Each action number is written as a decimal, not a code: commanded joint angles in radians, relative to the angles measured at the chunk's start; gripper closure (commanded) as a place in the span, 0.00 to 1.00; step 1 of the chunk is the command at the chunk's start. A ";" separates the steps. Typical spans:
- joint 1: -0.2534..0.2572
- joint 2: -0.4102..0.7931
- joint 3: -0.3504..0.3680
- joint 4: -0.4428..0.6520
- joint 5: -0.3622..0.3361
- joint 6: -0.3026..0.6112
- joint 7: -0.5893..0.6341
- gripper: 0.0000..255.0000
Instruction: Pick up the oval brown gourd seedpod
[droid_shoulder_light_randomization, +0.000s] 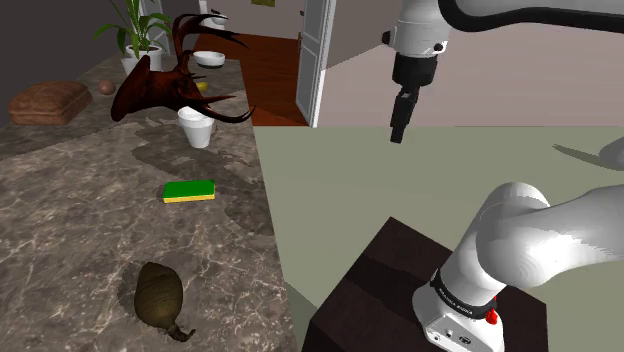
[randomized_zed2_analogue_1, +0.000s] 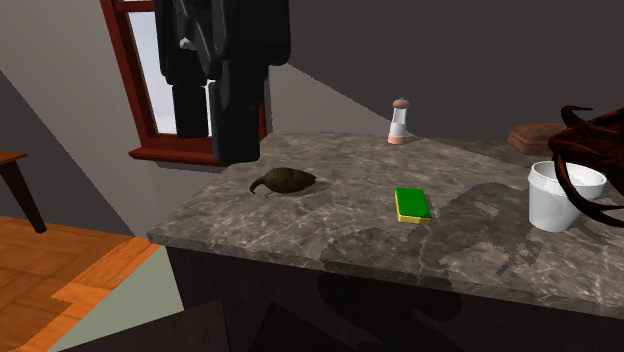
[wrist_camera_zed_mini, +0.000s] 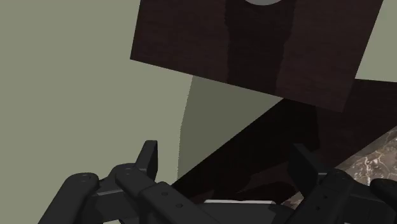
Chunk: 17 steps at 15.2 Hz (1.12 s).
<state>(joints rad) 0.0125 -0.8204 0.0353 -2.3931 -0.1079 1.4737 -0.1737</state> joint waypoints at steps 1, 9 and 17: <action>0.000 0.000 0.000 0.000 0.000 0.000 0.000 0.00; 0.053 0.048 0.097 -0.125 0.170 0.190 0.162 0.00; 0.114 0.184 0.208 -0.176 0.329 0.422 0.301 0.00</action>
<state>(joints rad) 0.1158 -0.6548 0.2252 -2.5561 0.1972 1.8560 0.1062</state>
